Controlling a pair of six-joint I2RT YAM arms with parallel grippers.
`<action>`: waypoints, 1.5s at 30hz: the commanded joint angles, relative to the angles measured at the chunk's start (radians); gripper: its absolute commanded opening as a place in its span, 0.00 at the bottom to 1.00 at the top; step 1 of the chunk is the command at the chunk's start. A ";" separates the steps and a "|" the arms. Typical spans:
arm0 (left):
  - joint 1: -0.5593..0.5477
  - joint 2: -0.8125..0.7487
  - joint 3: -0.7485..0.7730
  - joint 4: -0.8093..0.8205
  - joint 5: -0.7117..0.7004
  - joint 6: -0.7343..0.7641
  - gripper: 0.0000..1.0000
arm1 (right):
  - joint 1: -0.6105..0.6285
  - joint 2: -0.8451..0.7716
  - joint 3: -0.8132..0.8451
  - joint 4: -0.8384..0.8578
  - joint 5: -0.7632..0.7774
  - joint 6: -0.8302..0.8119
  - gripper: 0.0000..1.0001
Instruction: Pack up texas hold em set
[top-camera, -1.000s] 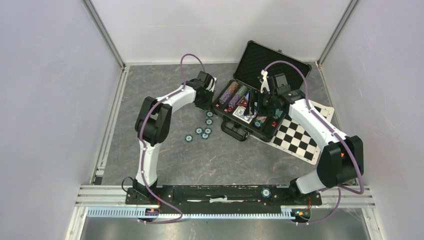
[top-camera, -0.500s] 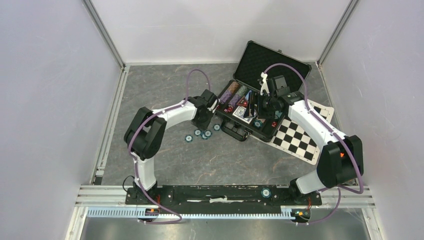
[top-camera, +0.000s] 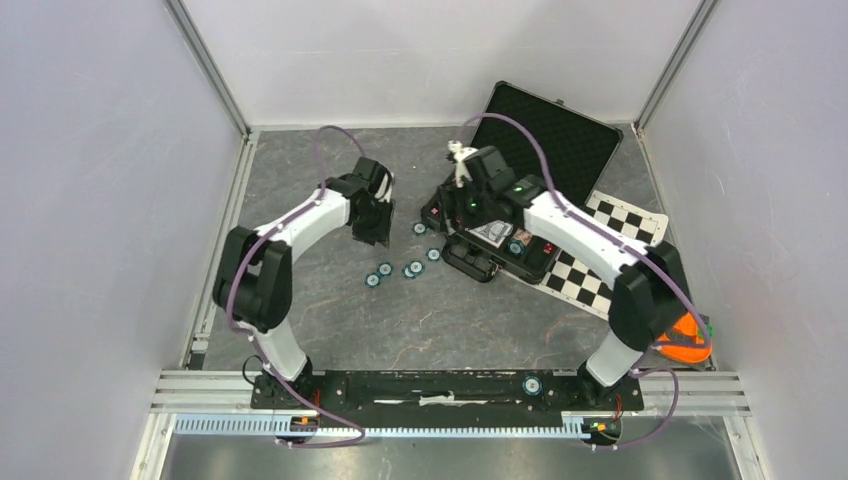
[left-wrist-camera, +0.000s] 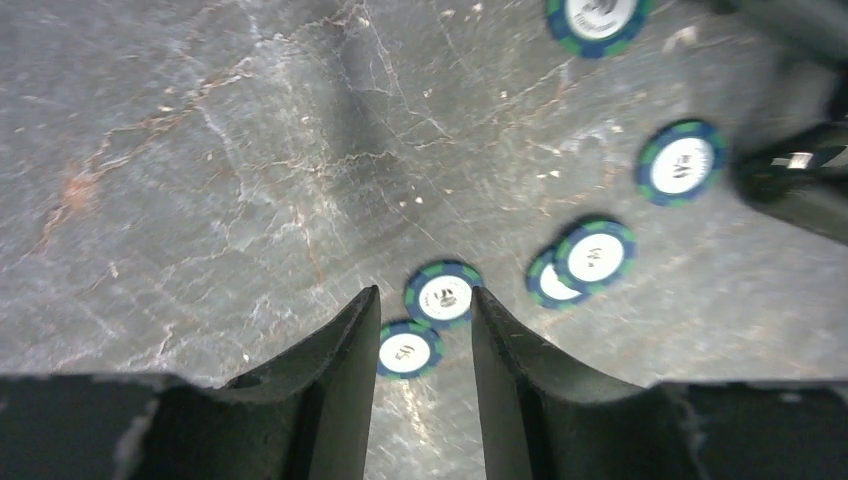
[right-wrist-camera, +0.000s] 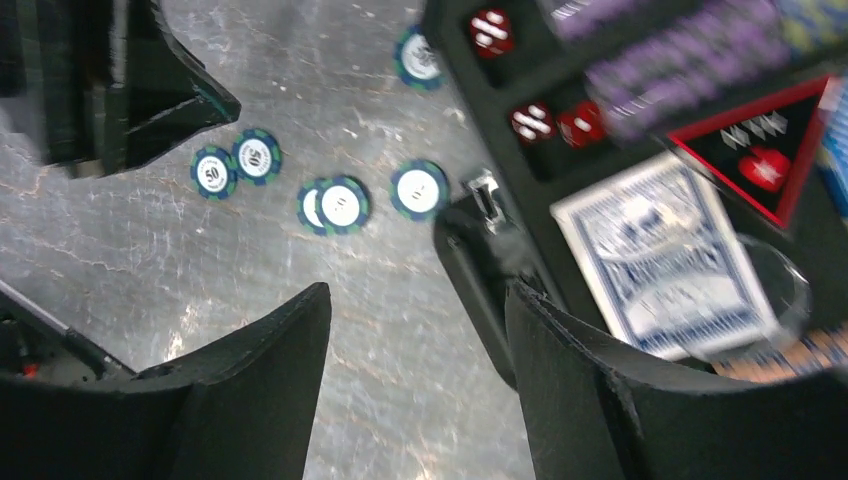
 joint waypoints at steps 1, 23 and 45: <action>0.058 -0.166 0.013 -0.005 0.095 -0.104 0.46 | 0.134 0.108 0.069 0.138 0.188 -0.038 0.70; 0.244 -0.421 -0.166 0.088 0.190 -0.209 0.57 | 0.130 0.391 0.038 0.300 0.387 0.488 0.89; 0.251 -0.358 -0.134 0.104 0.199 -0.195 0.57 | 0.076 0.606 0.345 0.196 0.476 0.408 0.86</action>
